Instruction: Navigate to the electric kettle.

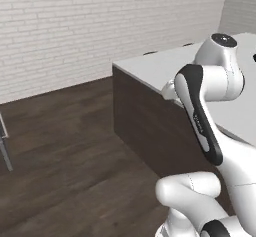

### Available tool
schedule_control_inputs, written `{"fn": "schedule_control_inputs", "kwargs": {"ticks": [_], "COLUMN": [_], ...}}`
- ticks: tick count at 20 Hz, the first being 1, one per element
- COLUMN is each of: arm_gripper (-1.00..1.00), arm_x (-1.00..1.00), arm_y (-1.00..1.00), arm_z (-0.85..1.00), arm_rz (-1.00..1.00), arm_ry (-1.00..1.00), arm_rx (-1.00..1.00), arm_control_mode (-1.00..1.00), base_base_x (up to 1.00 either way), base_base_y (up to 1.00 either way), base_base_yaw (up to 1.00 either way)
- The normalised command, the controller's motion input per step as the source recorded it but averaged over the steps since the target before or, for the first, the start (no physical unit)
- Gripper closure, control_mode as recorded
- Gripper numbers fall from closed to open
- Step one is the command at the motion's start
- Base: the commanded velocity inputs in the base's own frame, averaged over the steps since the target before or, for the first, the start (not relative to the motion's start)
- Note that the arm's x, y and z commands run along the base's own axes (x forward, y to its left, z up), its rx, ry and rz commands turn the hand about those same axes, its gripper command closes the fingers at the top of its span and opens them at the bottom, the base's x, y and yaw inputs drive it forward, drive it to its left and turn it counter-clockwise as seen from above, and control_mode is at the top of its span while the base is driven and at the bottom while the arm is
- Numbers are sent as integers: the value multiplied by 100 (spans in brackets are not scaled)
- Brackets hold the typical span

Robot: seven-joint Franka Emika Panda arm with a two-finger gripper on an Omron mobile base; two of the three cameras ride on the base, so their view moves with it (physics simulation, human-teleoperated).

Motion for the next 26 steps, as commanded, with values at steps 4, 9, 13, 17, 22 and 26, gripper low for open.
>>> {"fn": "schedule_control_inputs", "kwargs": {"ticks": [4,9,13,17,22,26], "arm_gripper": [-100,-100,-100,-100,-100,-100], "arm_x": [0,0,0,0,0,0], "arm_y": [0,0,0,0,0,0], "arm_z": [0,0,0,0,0,0], "arm_rz": [0,0,0,0,0,0], "arm_ry": [0,0,0,0,0,0], "arm_rx": [0,0,0,0,0,0], "arm_control_mode": [100,100,100,100,100,100], "base_base_x": [63,0,0,-4,0,27], "base_base_y": [18,-77,-30,-11,-21,-33], "base_base_yaw": [8,-55,-87,-88,-87,-64]}}
